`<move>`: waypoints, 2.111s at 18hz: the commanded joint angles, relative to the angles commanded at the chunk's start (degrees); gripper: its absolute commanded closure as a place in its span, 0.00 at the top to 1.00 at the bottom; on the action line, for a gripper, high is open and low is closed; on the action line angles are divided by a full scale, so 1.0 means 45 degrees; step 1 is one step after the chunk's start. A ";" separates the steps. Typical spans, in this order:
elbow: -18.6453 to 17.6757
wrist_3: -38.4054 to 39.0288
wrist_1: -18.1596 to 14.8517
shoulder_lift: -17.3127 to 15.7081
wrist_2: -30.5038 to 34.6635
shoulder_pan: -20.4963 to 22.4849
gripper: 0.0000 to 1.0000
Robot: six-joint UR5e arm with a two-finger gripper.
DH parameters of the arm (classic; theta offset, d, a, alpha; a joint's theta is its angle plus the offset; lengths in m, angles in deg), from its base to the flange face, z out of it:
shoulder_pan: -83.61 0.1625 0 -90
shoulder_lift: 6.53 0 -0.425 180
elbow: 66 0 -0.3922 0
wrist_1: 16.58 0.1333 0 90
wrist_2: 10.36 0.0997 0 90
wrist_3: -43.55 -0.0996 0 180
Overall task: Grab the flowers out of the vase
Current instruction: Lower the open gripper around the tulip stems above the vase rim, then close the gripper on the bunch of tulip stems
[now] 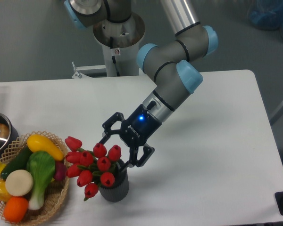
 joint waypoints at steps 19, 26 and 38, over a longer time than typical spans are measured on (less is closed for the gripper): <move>0.0293 0.0000 0.0234 0.0332 0.0020 -0.0195 0.81; 0.0293 0.0020 0.0234 0.0332 0.0059 -0.0195 0.59; 0.0293 0.0078 0.0234 0.0274 0.0020 -0.0156 0.19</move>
